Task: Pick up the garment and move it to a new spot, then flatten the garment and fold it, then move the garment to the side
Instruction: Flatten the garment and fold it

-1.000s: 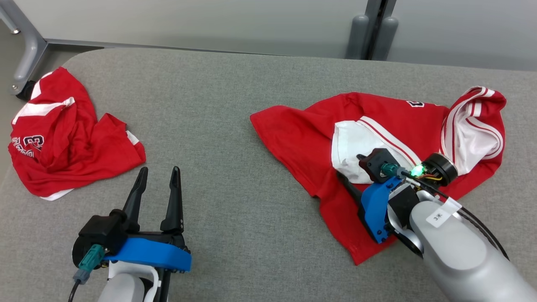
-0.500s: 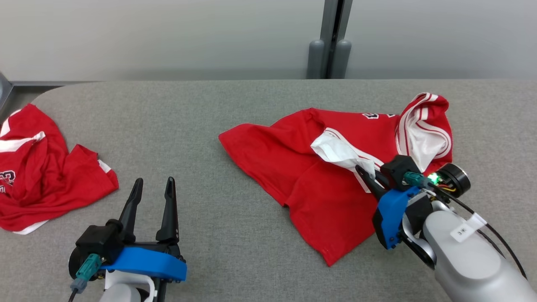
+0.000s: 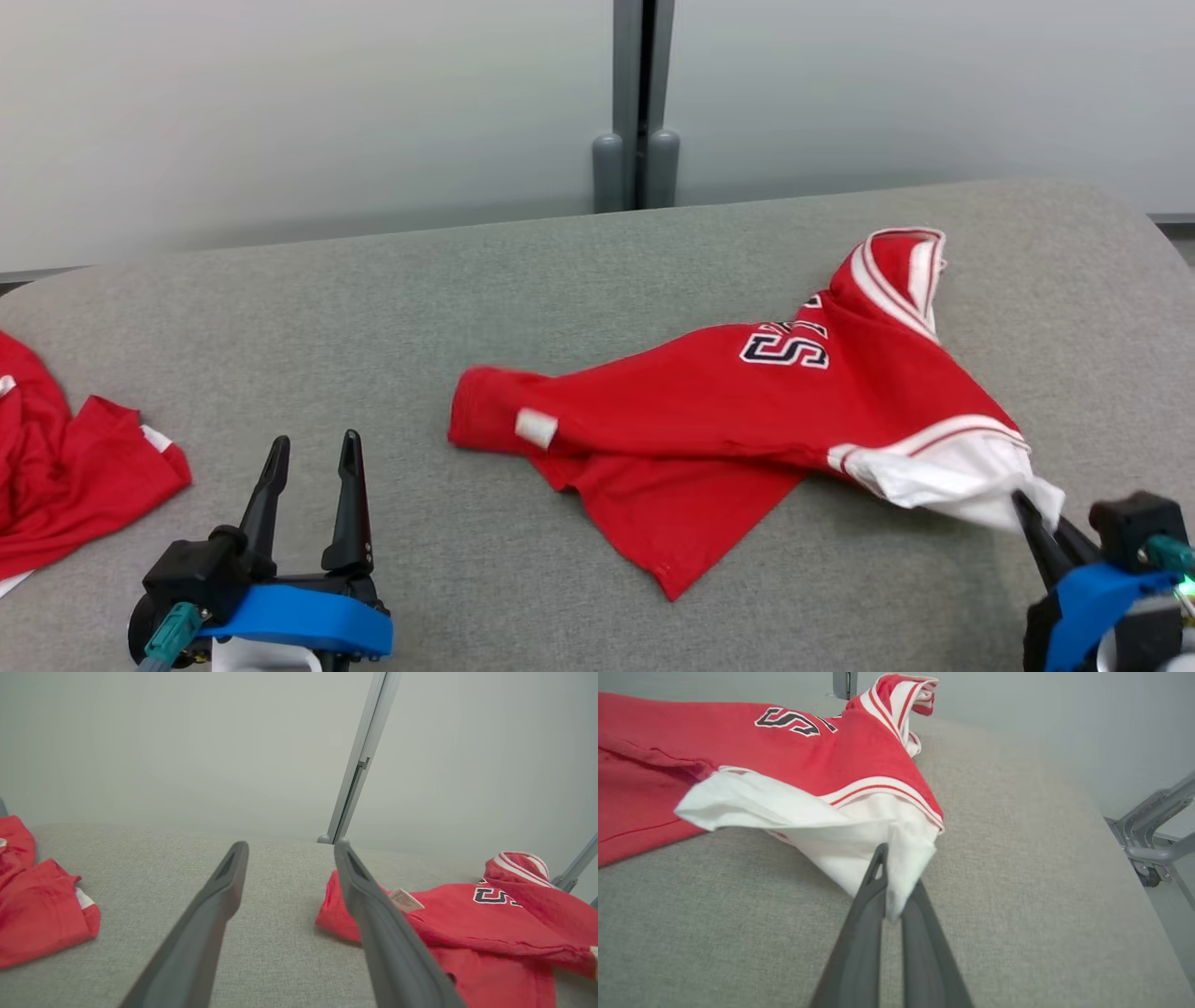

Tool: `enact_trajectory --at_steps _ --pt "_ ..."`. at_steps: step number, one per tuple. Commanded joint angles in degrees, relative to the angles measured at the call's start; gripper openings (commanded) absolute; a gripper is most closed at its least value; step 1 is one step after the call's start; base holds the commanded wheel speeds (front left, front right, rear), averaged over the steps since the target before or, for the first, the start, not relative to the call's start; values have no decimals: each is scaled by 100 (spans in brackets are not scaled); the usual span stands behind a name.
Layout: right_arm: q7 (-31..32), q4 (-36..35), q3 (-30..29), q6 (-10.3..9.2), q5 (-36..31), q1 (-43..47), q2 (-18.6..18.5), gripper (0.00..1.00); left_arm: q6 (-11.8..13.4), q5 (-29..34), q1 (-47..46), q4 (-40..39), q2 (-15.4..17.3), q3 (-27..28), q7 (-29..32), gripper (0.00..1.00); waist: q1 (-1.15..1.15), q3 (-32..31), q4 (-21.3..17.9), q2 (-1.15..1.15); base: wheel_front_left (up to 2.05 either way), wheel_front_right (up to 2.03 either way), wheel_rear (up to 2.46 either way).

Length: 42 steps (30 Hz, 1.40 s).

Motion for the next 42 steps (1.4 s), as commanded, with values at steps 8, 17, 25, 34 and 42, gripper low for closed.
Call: enact_trajectory --at_steps 8,17,25,34,42 --pt "103 -360 -800 1 -369 762 744 100 7 0 -135 4 48 16 -27 100 1 92 -107 0 0 0 0" --pt "-929 -1053 -1127 1 69 638 1431 100 8 0 -27 111 26 51 -27 100 1 -39 -31 0 0 0 0" --pt "-830 -1000 -1179 1 -17 472 1694 100 -16 10 126 239 -18 108 -28 100 1 -243 102 0 0 0 0" --pt "-758 -961 -1110 1 -195 329 1750 100 -37 33 198 350 -60 151 -28 100 1 -343 244 0 0 0 0" --pt "-717 -1003 -1131 1 -229 415 1761 100 -58 81 203 337 -83 194 -28 100 1 -314 263 0 0 0 0"
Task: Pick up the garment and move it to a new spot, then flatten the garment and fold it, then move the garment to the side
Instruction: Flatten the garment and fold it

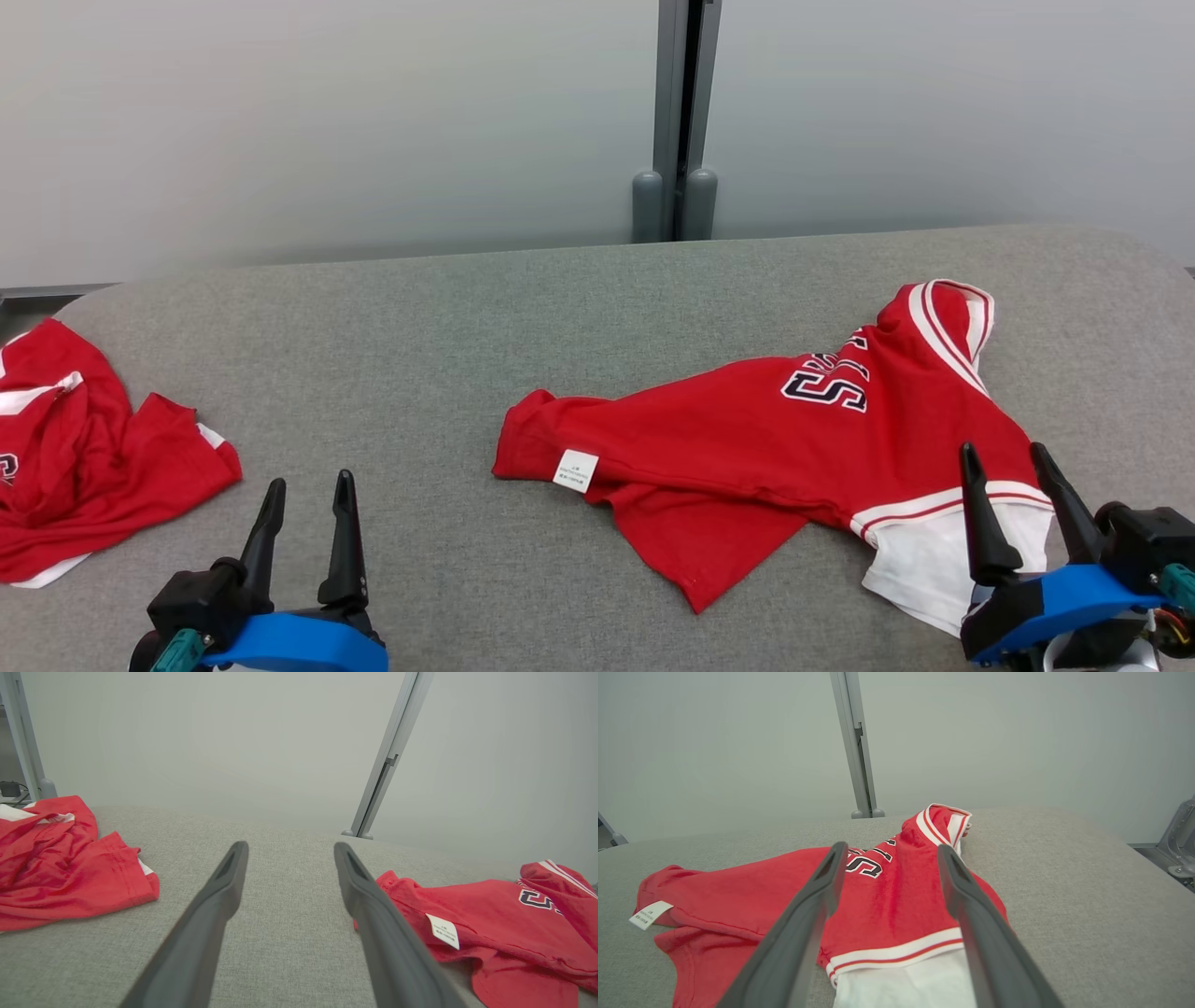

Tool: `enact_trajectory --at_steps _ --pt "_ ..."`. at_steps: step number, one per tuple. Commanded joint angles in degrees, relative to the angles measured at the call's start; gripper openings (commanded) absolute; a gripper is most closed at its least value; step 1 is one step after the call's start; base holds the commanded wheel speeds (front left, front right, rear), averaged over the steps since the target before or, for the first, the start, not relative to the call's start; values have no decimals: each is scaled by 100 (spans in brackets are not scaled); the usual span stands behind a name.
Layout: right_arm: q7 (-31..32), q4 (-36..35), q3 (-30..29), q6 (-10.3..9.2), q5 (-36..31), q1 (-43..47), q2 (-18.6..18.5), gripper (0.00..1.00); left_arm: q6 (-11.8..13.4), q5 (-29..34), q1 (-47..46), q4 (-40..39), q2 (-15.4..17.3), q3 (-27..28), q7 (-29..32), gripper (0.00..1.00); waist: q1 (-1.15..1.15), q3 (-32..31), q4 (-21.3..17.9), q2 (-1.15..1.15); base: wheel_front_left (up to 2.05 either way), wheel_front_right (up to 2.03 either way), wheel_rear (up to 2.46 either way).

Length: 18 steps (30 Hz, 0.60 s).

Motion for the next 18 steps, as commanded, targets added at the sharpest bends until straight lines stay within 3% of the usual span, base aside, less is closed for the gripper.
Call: enact_trajectory --at_steps 1,9,14,18 --pt "16 -19 1 1 -19 51 11 100 -18 41 8 1 -13 9 -27 100 0 7 -6 0 0 0 0" --pt "1 -16 171 1 66 -103 10 100 -110 16 -457 332 -86 -533 241 100 0 163 -151 0 0 0 0" --pt "-58 52 370 1 132 -215 8 100 -150 -199 -1176 936 -136 -1074 761 100 0 381 -394 0 0 0 0" --pt "-110 119 554 1 191 -314 8 100 -153 -415 -1697 1546 -114 -1186 1144 100 0 540 -645 0 0 0 0"
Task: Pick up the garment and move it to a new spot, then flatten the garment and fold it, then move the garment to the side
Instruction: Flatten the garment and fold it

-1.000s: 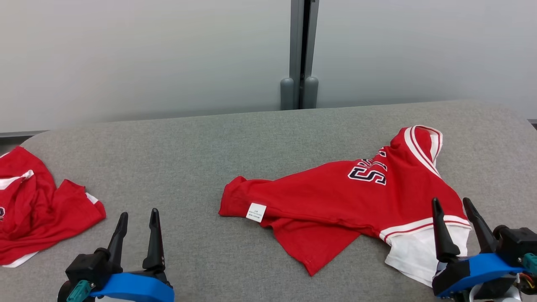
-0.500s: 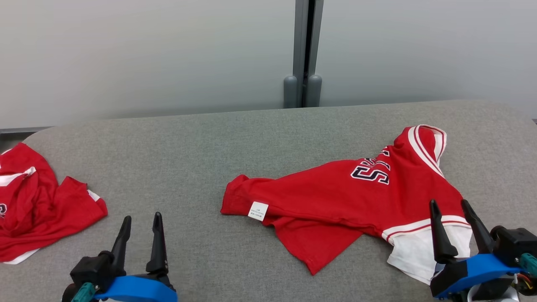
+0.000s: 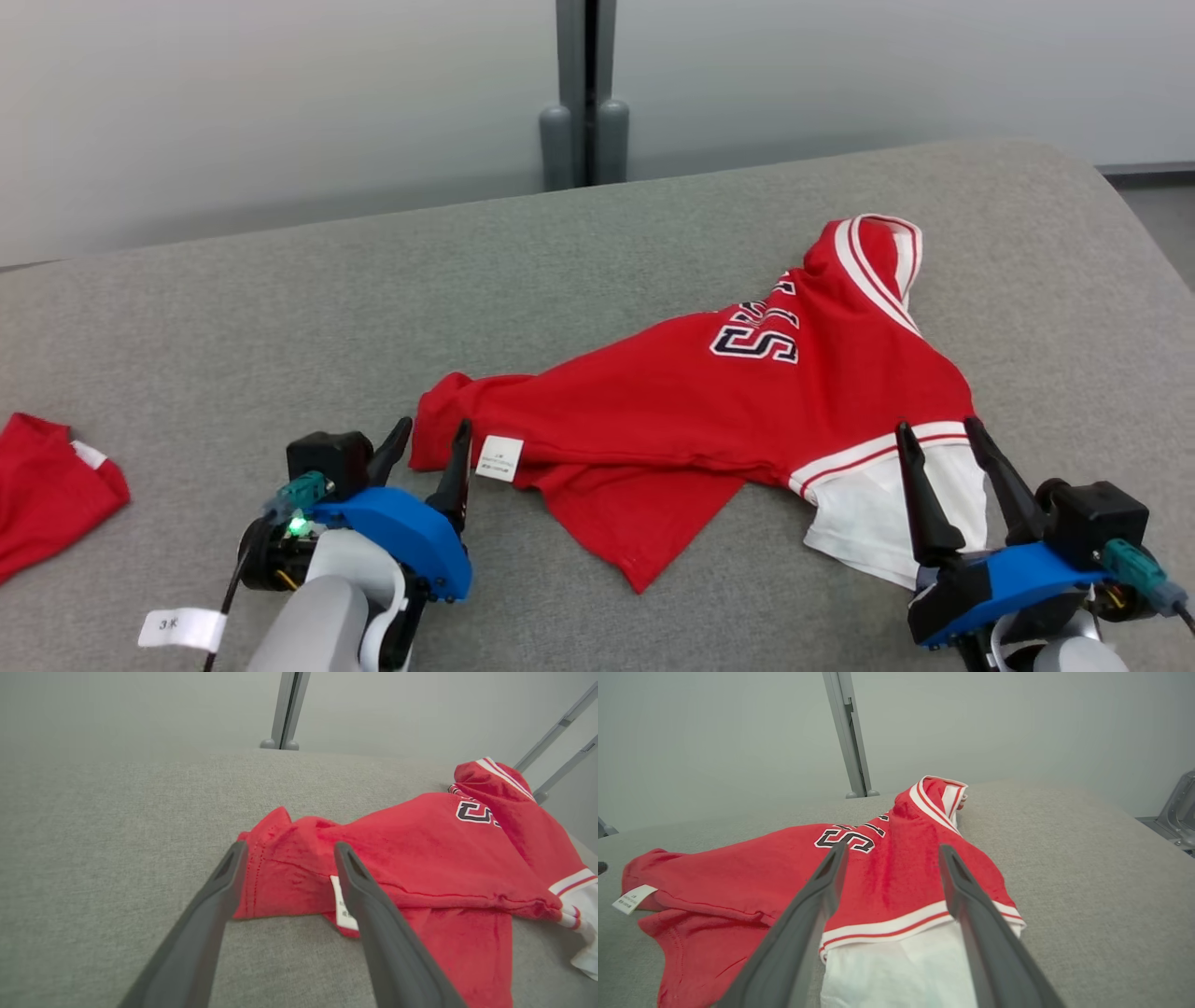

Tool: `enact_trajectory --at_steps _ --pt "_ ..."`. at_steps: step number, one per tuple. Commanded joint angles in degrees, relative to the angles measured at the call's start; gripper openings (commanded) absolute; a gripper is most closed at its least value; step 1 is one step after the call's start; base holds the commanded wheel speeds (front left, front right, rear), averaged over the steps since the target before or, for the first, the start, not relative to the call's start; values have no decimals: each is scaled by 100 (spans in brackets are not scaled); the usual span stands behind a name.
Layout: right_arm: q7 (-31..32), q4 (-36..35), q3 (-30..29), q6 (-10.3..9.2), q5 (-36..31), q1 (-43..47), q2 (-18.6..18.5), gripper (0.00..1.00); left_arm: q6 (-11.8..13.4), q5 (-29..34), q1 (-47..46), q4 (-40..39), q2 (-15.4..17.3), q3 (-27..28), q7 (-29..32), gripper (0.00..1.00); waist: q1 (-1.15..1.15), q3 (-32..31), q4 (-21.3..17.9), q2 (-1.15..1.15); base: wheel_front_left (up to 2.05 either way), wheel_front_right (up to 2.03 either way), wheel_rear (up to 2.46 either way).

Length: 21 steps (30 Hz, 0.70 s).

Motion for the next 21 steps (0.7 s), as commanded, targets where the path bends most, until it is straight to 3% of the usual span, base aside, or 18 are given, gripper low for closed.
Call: enact_trajectory --at_steps 1,11,15,16,17,21 --pt "-61 28 78 1 46 -89 -2 100 -34 -65 -214 197 45 26 98 100 0 51 -105 0 0 0 0" --pt "-236 235 258 1 130 -269 -3 100 401 -140 -846 1258 105 183 476 100 0 318 -449 0 0 0 0" --pt "-265 309 295 1 161 -320 -2 100 255 -234 -962 1541 45 78 727 100 0 350 -438 0 0 0 0" --pt "-271 319 299 1 172 -337 -2 100 232 -242 -977 1605 33 31 810 33 0 354 -418 0 0 0 0" --pt "-276 327 308 1 176 -350 -2 100 220 -275 -964 1676 20 13 873 0 0 354 -400 0 0 0 0" --pt "-292 328 278 1 164 -377 -3 100 258 -380 -878 1768 -19 50 827 0 0 339 -270 0 0 0 0"
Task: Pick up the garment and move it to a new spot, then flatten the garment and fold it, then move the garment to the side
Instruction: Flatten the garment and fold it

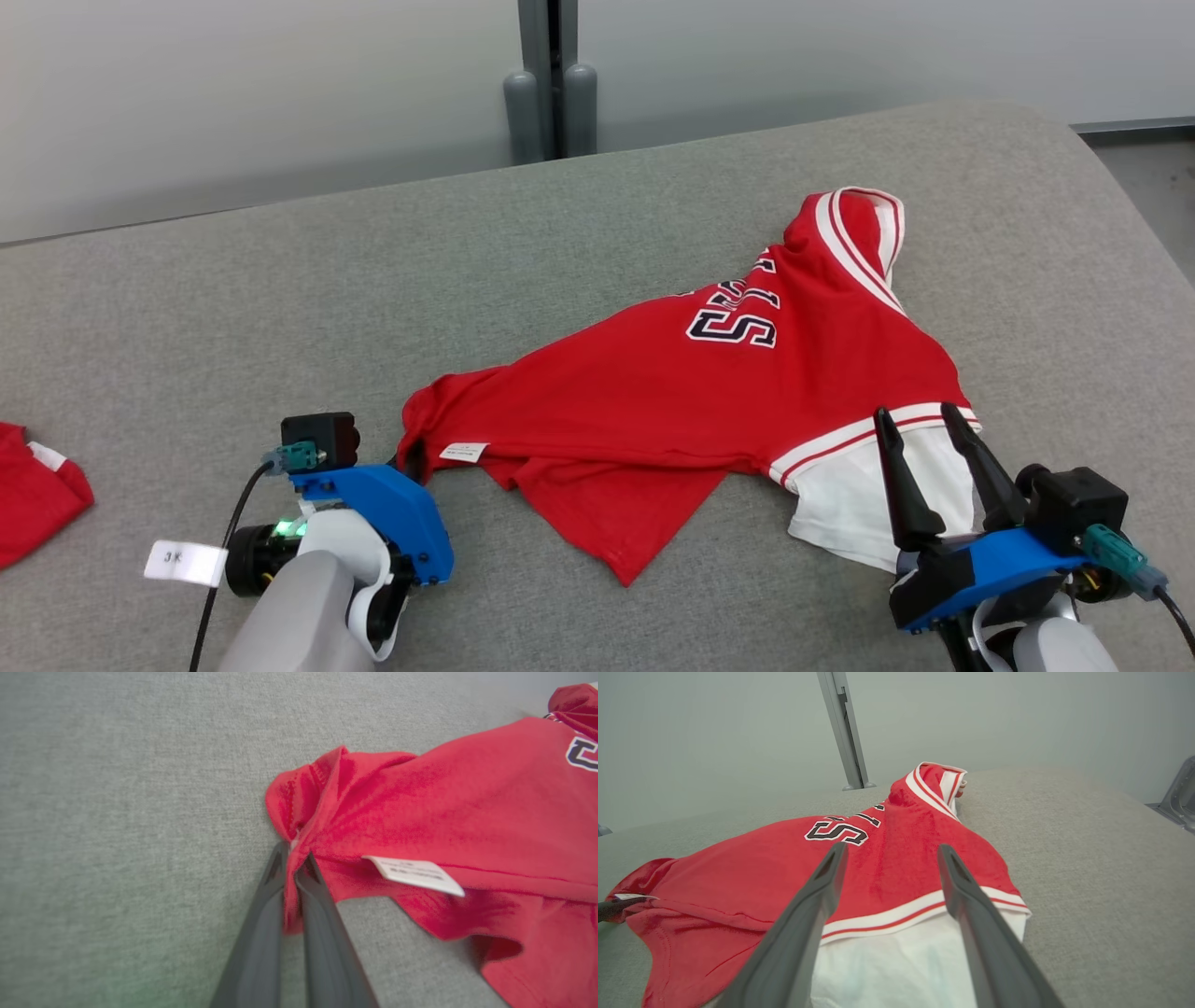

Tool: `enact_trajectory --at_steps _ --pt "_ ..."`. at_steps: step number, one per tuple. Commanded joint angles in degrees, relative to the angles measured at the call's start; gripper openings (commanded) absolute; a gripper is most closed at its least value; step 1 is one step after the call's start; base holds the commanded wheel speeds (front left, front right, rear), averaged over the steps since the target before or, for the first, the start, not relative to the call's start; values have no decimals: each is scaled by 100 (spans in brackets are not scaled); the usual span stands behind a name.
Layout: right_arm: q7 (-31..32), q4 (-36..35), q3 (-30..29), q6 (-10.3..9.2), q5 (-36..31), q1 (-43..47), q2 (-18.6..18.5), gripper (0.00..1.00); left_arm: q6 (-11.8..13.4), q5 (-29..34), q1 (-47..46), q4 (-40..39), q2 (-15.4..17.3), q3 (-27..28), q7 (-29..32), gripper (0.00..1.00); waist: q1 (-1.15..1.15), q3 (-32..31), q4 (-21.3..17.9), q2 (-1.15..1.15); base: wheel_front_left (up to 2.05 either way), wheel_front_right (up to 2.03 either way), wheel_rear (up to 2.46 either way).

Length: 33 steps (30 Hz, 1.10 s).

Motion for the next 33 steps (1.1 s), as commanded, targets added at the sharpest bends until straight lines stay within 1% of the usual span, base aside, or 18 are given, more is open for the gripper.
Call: enact_trajectory --at_steps 1,5,10,13,14,15,16,21,28,33 --pt "-41 -14 -38 1 -15 -83 -4 100 78 -39 142 25 27 41 -135 0 -1 1 85 0 0 0 0" --pt "-27 -47 -159 1 -55 -6 -3 100 158 -120 416 -135 135 189 -562 0 -1 -32 333 0 0 0 0" --pt "4 -87 -276 1 -76 67 -3 100 212 -235 881 -455 251 343 -875 0 -1 -121 632 0 0 0 0" --pt "48 -123 -343 1 -95 118 -4 100 157 -265 1086 -736 268 315 -969 0 -1 -181 795 0 0 0 0" --pt "48 -134 -372 1 -101 131 -4 100 118 -296 1135 -827 254 307 -1004 17 -1 -207 852 0 0 0 0" --pt "57 -149 -382 1 -106 141 -3 100 81 -311 1193 -927 240 301 -1054 97 -1 -232 891 0 0 0 0" --pt "74 -162 -400 1 -106 153 -4 100 52 -317 1236 -1030 232 286 -1132 100 -1 -263 931 0 0 0 0" --pt "120 -218 -460 1 -91 204 -5 100 -45 -339 1476 -1401 208 217 -1444 100 -1 -459 1028 0 0 0 0" --pt "215 -399 -550 1 -130 430 -4 100 -107 -200 1859 -2059 423 233 -1891 100 -1 -706 1035 0 0 0 0" --pt "274 -495 -594 1 -141 624 -4 100 -74 6 2072 -2513 569 362 -1991 100 -1 -825 1018 0 0 0 0"
